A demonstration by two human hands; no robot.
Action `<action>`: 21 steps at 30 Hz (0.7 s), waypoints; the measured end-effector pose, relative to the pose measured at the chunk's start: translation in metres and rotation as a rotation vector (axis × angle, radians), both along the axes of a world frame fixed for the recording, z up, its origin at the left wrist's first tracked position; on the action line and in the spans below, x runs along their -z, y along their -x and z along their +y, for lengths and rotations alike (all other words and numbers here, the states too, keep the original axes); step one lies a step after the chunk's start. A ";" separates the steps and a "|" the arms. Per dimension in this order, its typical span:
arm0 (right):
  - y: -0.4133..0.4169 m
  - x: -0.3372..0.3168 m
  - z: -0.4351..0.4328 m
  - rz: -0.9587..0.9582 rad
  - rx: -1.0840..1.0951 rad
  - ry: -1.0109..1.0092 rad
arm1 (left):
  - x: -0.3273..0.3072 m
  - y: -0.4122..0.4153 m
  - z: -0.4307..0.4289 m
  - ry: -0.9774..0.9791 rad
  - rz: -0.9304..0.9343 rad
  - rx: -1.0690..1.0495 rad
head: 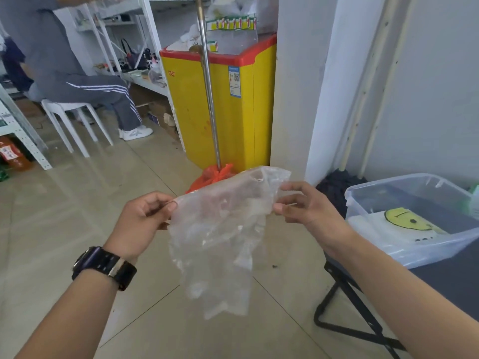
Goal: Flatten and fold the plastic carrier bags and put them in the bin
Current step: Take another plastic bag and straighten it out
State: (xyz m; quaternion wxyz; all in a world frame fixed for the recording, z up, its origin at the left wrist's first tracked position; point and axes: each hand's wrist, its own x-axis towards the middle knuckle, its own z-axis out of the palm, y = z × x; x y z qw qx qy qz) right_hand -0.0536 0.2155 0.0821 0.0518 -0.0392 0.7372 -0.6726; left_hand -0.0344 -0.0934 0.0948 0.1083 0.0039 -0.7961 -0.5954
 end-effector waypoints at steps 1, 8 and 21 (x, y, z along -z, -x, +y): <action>0.000 0.000 0.000 -0.009 0.024 0.003 | 0.000 0.000 -0.001 -0.045 -0.050 0.025; -0.016 0.026 -0.023 -0.370 0.004 -0.139 | -0.006 0.000 -0.012 -0.450 -0.162 0.091; -0.019 0.017 -0.039 0.032 0.031 -0.001 | 0.004 0.004 -0.043 -0.114 -0.087 0.113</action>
